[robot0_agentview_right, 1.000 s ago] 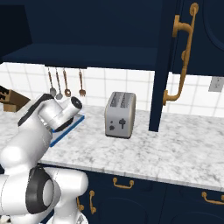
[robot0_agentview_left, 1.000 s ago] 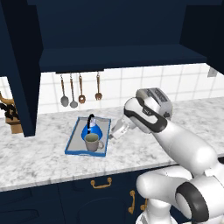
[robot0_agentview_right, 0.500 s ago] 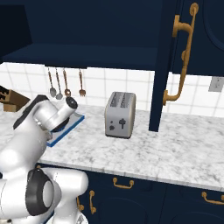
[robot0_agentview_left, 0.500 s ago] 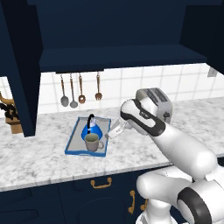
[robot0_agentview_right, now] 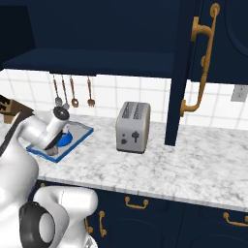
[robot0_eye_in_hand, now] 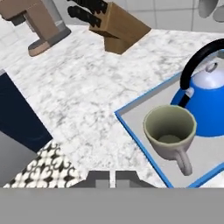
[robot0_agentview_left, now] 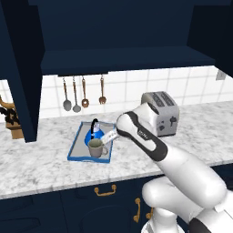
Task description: Pick the kettle from the counter and place it on the tray. Then pick the mug from the cabinet and place it on the tray. Then close the cabinet doors.
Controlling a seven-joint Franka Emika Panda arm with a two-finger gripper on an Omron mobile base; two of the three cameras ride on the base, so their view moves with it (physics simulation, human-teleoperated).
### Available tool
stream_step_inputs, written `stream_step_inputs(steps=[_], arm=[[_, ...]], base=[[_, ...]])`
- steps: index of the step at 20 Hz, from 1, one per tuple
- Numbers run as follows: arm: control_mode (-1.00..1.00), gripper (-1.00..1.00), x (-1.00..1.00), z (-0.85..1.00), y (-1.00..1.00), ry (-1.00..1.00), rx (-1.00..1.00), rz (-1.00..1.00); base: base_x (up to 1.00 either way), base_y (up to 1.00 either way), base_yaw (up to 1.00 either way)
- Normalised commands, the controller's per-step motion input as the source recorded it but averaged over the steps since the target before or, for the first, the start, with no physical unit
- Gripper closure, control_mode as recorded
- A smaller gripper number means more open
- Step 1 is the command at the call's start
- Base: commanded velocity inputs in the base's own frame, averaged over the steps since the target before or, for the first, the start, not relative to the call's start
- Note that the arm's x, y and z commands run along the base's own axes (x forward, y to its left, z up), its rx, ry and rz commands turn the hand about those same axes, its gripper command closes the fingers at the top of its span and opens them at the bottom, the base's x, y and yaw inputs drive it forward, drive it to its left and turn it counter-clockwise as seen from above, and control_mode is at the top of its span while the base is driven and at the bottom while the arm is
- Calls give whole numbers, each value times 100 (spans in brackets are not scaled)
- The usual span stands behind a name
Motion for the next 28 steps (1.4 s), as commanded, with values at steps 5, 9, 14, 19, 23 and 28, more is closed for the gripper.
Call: stream_step_inputs(steps=[5, 9, 14, 19, 23, 28], arm=[[-100, 100, -10, 0, 42, 3, -29, -3], [-100, 100, -4, 0, 39, -2, -37, 1], [-100, 100, -34, 1, 8, -19, -29, 1], [-100, 100, -48, 0, 14, -34, -20, 1], [-100, 100, -28, 0, 22, -34, -16, 4], [-100, 100, 0, 14, 55, -46, -12, 0]], base=[[0, 0, 0], [0, 0, 0], [0, 0, 0], [0, 0, 0], [0, 0, 0], [0, 0, 0]])
